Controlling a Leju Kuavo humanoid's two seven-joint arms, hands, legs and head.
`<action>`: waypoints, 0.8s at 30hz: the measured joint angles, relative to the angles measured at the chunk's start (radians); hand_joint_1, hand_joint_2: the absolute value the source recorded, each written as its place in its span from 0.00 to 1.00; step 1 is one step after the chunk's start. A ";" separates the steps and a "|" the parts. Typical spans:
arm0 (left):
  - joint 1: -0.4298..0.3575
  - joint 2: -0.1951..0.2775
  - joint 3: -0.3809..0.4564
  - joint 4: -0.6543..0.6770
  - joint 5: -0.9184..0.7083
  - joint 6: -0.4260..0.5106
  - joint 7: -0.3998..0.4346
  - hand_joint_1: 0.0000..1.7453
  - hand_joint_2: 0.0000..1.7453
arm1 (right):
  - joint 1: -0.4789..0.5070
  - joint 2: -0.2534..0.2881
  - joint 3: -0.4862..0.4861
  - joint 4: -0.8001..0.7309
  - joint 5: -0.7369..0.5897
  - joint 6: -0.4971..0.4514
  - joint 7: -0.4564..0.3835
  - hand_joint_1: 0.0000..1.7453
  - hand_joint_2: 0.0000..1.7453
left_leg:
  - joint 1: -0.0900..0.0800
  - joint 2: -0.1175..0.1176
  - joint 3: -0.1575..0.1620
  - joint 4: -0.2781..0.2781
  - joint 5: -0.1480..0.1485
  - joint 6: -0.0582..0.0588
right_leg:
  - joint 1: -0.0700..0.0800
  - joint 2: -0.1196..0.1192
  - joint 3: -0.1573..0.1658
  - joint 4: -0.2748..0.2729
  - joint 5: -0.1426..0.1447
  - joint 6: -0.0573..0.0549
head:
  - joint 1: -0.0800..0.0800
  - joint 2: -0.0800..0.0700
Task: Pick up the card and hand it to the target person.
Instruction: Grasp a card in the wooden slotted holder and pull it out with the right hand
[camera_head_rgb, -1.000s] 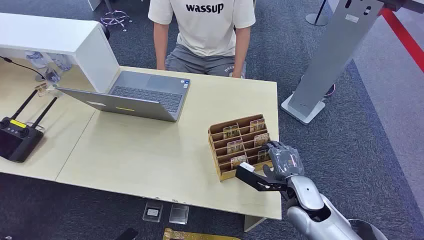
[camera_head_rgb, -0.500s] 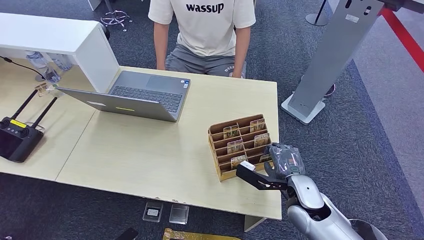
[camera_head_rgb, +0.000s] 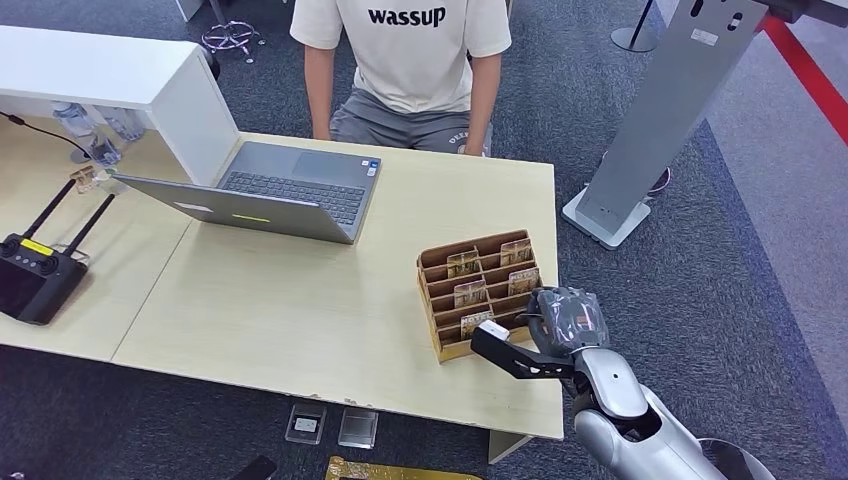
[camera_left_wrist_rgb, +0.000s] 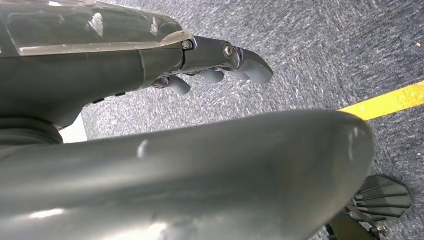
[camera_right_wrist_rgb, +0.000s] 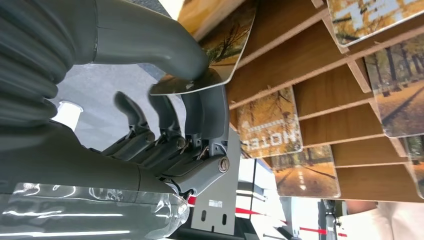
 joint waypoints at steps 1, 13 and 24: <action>0.000 0.000 0.000 0.000 0.000 -0.003 0.000 0.00 0.00 | 0.000 0.000 0.000 -0.001 0.000 0.000 0.000 1.00 1.00 | 0.000 0.000 0.000 0.000 0.000 0.000 | 0.000 0.000 0.000 0.000 0.000 0.000 | 0.000 0.000; 0.000 0.000 0.000 0.000 -0.007 -0.028 -0.015 0.00 1.00 | 0.000 0.000 0.000 -0.004 -0.011 0.003 0.004 1.00 1.00 | 0.000 0.000 0.000 0.000 0.000 0.000 | 0.000 0.000 0.000 0.000 0.000 0.000 | 0.000 0.000; 0.000 0.002 0.001 0.000 -0.004 -0.025 -0.012 0.00 1.00 | -0.010 -0.016 -0.021 -0.079 -0.076 0.016 0.018 1.00 1.00 | 0.000 0.000 0.000 0.000 0.000 0.000 | 0.000 0.000 0.000 0.000 0.000 0.000 | 0.000 0.000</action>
